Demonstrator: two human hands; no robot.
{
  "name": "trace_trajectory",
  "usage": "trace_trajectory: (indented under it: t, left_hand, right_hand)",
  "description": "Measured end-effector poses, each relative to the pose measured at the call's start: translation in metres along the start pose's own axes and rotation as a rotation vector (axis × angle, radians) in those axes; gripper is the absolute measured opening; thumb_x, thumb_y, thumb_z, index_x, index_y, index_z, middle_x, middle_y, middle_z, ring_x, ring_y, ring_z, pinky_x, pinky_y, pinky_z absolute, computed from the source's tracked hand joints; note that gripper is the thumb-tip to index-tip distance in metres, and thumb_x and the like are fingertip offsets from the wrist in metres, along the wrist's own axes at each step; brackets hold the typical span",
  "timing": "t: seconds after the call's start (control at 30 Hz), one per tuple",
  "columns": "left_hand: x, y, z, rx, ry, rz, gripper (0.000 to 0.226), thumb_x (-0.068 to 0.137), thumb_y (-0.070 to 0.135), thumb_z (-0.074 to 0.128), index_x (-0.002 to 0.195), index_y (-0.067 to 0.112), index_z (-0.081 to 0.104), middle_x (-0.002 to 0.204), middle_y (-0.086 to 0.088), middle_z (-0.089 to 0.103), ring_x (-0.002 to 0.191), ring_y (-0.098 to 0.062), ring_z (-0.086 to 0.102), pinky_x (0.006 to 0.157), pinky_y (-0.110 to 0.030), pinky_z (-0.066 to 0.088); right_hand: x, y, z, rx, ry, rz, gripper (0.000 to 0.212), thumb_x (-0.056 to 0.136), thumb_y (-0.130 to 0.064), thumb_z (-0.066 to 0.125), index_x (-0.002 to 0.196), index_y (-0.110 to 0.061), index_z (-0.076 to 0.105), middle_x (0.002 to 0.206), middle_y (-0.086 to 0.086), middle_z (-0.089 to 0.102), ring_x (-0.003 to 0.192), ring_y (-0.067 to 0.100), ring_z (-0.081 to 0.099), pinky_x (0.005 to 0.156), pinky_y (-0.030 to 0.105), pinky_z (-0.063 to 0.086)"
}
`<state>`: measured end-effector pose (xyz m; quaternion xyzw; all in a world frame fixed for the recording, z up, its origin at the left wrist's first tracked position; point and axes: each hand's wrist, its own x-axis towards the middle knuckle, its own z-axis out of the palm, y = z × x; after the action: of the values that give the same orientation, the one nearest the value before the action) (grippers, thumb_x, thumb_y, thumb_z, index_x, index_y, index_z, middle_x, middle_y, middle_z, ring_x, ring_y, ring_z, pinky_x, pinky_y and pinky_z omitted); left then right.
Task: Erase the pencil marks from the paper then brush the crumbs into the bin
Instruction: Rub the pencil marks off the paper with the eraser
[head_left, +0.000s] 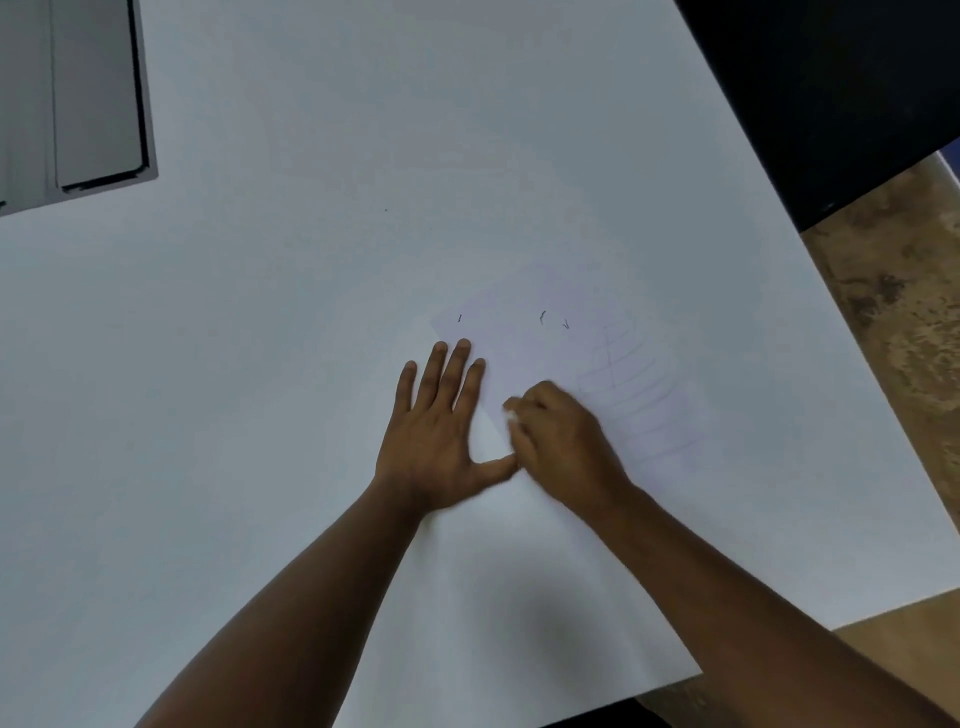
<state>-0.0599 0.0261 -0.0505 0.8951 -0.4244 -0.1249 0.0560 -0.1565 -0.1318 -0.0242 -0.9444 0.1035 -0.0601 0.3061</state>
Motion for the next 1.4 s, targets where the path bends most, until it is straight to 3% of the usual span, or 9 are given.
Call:
trace_trajectory:
  t: [0.17, 0.37, 0.5, 0.7, 0.83, 1.0, 1.17, 1.27, 1.4]
  left_hand:
    - [0.000, 0.002, -0.002, -0.016, 0.002, -0.014, 0.116, 0.081, 0.094, 0.029, 0.164, 0.015, 0.009, 0.172, -0.003, -0.009, 0.157, -0.023, -0.017, 0.127, -0.055, 0.002]
    - [0.000, 0.002, -0.001, -0.012, 0.011, -0.006, 0.117, 0.080, 0.096, 0.019, 0.164, 0.014, 0.010, 0.172, -0.004, -0.007, 0.158, -0.024, -0.015, 0.127, -0.055, 0.002]
    - [0.000, 0.003, 0.000, -0.013, 0.020, -0.013, 0.116, 0.081, 0.094, 0.028, 0.164, 0.015, 0.009, 0.172, -0.003, -0.008, 0.158, -0.023, -0.016, 0.127, -0.054, 0.000]
    - [0.000, 0.001, 0.000, -0.023, 0.019, 0.006, 0.115, 0.081, 0.092, 0.025, 0.164, 0.014, 0.009, 0.172, -0.005, -0.008, 0.158, -0.024, -0.014, 0.126, -0.056, 0.004]
    - [0.000, 0.002, -0.001, -0.022, 0.011, -0.010, 0.117, 0.080, 0.095, 0.021, 0.164, 0.015, 0.005, 0.172, -0.004, -0.013, 0.157, -0.022, -0.019, 0.127, -0.054, -0.001]
    - [0.000, 0.001, 0.001, -0.027, 0.033, -0.002, 0.116, 0.081, 0.095, 0.020, 0.164, 0.014, 0.011, 0.172, -0.005, -0.006, 0.158, -0.024, -0.013, 0.127, -0.055, 0.002]
    - [0.000, 0.003, -0.002, -0.033, 0.015, -0.018, 0.116, 0.081, 0.093, 0.027, 0.164, 0.015, 0.005, 0.172, -0.002, -0.012, 0.157, -0.022, -0.019, 0.127, -0.052, -0.004]
    - [-0.001, 0.003, -0.003, -0.041, 0.018, -0.022, 0.115, 0.082, 0.093, 0.026, 0.164, 0.016, 0.005, 0.172, -0.001, -0.013, 0.157, -0.021, -0.020, 0.127, -0.052, -0.003]
    - [-0.002, 0.002, 0.001, -0.092, 0.071, -0.032, 0.112, 0.084, 0.091, 0.030, 0.164, 0.015, 0.014, 0.173, -0.004, -0.001, 0.159, -0.024, -0.007, 0.128, -0.051, 0.002]
  right_hand:
    - [0.006, 0.032, -0.020, -0.103, 0.179, 0.218, 0.011, 0.088, -0.006, 0.067, 0.097, -0.005, 0.073, 0.085, 0.008, 0.060, 0.070, 0.022, 0.061, 0.064, 0.031, 0.055]
    - [-0.003, 0.006, -0.003, -0.079, 0.056, 0.042, 0.010, 0.089, -0.008, 0.067, 0.096, -0.007, 0.074, 0.084, 0.006, 0.064, 0.071, 0.018, 0.062, 0.067, 0.019, 0.046]
    - [0.013, 0.031, -0.017, -0.102, 0.209, 0.266, 0.012, 0.090, -0.012, 0.064, 0.095, -0.007, 0.073, 0.084, 0.008, 0.061, 0.072, 0.023, 0.060, 0.065, 0.027, 0.051]
    - [-0.004, -0.004, 0.002, -0.087, -0.004, 0.013, 0.019, 0.092, -0.017, 0.058, 0.102, -0.009, 0.073, 0.087, 0.006, 0.064, 0.074, 0.022, 0.062, 0.064, 0.029, 0.053]
    - [0.012, 0.014, -0.007, -0.053, 0.163, 0.174, 0.016, 0.092, -0.018, 0.065, 0.103, -0.009, 0.073, 0.088, 0.006, 0.065, 0.076, 0.021, 0.063, 0.066, 0.026, 0.050]
    - [0.014, -0.001, 0.007, -0.142, 0.040, -0.022, 0.008, 0.087, -0.009, 0.067, 0.092, -0.006, 0.072, 0.080, 0.008, 0.061, 0.068, 0.021, 0.059, 0.061, 0.028, 0.050]
    - [0.028, 0.037, -0.026, -0.083, 0.220, 0.326, 0.021, 0.088, -0.013, 0.061, 0.069, -0.017, 0.055, 0.068, -0.002, 0.046, 0.062, 0.016, 0.044, 0.059, 0.025, 0.034]
    - [0.021, 0.033, -0.029, 0.171, 0.195, 0.437, 0.011, 0.093, -0.021, 0.063, 0.090, -0.016, 0.072, 0.074, 0.000, 0.063, 0.072, 0.012, 0.057, 0.071, 0.023, 0.047]
    - [0.007, 0.025, -0.018, 0.377, 0.191, 0.544, 0.047, 0.099, -0.040, 0.056, 0.076, 0.000, 0.064, 0.067, 0.016, 0.061, 0.057, 0.017, 0.051, 0.060, 0.029, 0.045]
